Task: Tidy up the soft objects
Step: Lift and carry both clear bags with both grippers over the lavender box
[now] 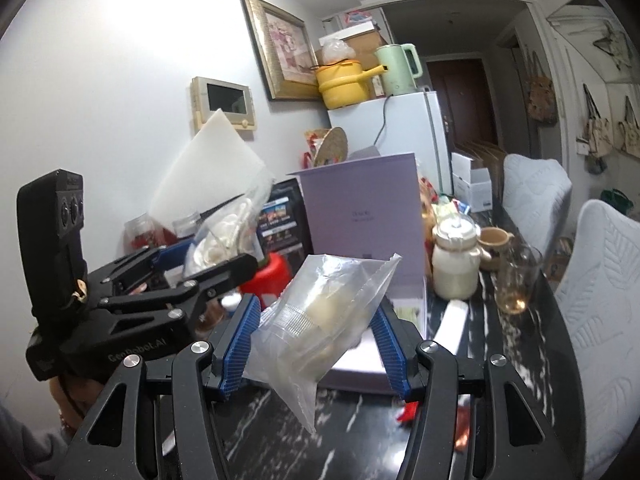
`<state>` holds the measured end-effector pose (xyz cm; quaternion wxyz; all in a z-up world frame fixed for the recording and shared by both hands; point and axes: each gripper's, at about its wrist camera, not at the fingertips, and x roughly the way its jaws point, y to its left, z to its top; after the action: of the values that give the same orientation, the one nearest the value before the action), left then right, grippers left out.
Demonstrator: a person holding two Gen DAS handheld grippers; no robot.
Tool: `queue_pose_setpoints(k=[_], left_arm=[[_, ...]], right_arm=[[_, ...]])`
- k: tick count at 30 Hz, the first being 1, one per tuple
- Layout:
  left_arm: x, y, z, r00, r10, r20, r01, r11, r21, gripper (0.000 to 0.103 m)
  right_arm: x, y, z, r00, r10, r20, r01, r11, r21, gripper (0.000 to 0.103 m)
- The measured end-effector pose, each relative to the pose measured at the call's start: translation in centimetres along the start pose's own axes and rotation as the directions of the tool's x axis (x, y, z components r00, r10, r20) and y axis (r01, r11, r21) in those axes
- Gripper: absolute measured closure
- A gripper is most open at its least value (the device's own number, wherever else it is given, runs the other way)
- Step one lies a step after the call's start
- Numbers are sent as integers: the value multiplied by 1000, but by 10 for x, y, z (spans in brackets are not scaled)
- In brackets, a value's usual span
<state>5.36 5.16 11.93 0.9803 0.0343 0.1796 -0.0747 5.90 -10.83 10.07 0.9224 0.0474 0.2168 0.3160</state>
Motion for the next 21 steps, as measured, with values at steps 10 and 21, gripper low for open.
queue_pose_setpoints(k=[10,21], left_arm=[[53,26,10,999,26,-20,-27,999,-39,36],[114,49,14,997,64,-43,-68,993,-98,36]], right_arm=[[54,-16,26,1000,-8,0,8,1000,-10,46],[112,-49,41,999,-43,-24,42,999,-25,46]])
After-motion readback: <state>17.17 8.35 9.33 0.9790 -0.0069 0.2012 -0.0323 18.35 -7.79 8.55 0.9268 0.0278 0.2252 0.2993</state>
